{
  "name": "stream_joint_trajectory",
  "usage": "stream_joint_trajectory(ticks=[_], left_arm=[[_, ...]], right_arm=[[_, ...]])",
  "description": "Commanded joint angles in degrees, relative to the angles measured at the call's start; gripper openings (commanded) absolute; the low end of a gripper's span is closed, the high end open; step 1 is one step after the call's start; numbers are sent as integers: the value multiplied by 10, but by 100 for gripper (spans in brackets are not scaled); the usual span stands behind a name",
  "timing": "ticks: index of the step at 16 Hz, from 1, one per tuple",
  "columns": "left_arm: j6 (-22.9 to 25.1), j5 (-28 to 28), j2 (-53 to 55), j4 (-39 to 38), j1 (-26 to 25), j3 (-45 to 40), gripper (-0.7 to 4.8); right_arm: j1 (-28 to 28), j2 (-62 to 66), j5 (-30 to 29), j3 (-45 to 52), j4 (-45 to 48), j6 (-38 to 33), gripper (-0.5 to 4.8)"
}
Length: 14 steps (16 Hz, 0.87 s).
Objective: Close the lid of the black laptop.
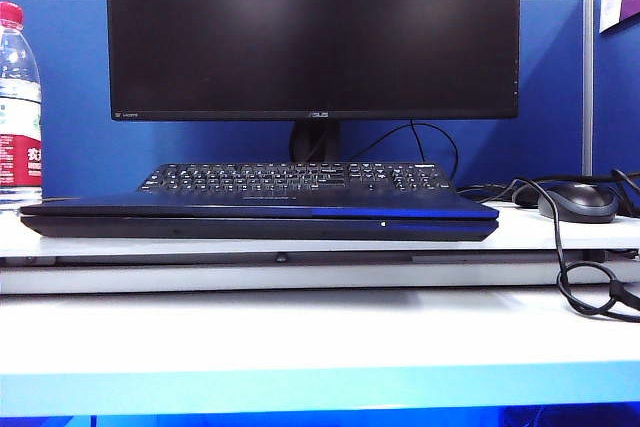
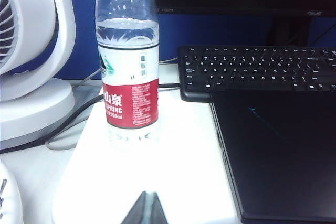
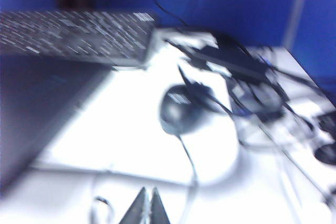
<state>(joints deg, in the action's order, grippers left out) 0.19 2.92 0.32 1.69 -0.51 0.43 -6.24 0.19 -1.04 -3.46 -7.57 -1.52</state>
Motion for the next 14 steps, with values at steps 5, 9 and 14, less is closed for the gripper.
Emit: stream_joint_trajectory(ticks=[5, 9, 14], left_arm=[[-2, -2, -1, 5, 0, 0, -5], [-2, -2, -1, 5, 0, 0, -5], [-2, -2, -1, 5, 0, 0, -5]], right_arm=[[9, -1, 26, 30, 52, -9, -1], [9, -1, 25, 32, 41, -9, -1], [9, -1, 22, 32, 47, -9, -1]])
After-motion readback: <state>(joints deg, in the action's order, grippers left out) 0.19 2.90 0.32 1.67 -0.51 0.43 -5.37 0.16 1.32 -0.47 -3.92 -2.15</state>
